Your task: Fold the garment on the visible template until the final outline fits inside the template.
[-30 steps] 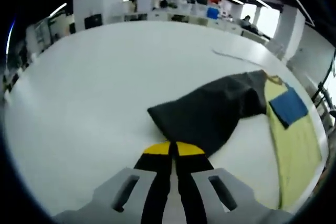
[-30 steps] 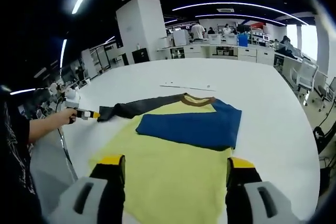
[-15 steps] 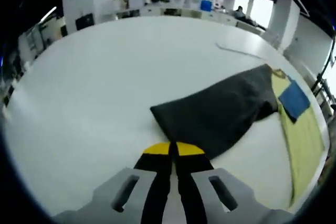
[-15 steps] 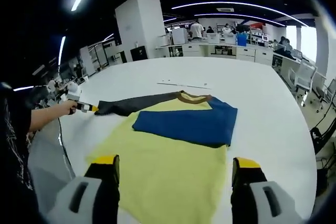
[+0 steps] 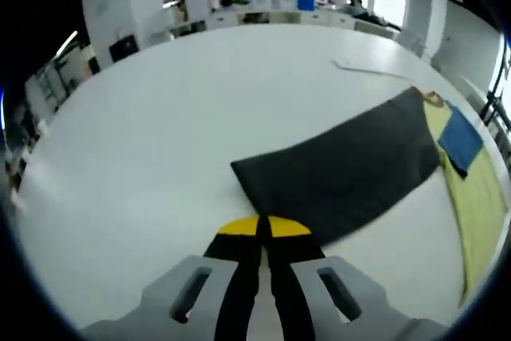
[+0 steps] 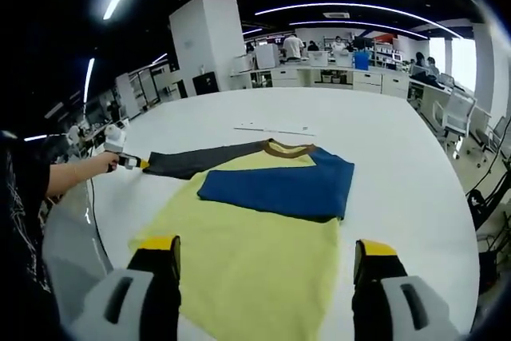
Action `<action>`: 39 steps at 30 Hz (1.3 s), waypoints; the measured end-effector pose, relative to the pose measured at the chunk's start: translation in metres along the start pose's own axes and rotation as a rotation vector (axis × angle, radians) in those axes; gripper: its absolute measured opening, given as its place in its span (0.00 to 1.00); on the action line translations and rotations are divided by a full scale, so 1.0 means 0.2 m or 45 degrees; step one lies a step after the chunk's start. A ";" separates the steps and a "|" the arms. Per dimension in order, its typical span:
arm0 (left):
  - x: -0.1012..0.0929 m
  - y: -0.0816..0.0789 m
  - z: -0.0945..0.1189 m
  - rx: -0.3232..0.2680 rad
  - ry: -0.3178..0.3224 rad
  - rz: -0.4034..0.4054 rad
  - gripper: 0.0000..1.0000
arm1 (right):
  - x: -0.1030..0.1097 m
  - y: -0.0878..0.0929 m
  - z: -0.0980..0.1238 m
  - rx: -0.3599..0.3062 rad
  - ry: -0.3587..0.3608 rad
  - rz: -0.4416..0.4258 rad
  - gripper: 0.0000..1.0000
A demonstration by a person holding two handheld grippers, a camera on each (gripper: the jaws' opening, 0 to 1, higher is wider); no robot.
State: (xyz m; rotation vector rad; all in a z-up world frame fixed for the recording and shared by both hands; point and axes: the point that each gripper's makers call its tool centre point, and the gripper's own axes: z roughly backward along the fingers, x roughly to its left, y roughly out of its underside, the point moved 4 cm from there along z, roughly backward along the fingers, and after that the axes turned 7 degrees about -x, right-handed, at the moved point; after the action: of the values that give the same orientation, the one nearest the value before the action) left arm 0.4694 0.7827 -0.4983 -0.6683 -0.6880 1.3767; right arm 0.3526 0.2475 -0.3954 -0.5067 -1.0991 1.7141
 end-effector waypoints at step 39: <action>-0.06 -0.06 0.08 -0.043 -0.055 0.183 0.00 | 0.01 0.00 0.07 -0.057 0.003 -0.015 0.91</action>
State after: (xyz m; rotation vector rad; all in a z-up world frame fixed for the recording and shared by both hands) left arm 0.4641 0.7696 -0.4805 -0.7278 -0.7100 1.5188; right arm 0.3417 0.2432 -0.3889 -0.5290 -1.1388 1.6813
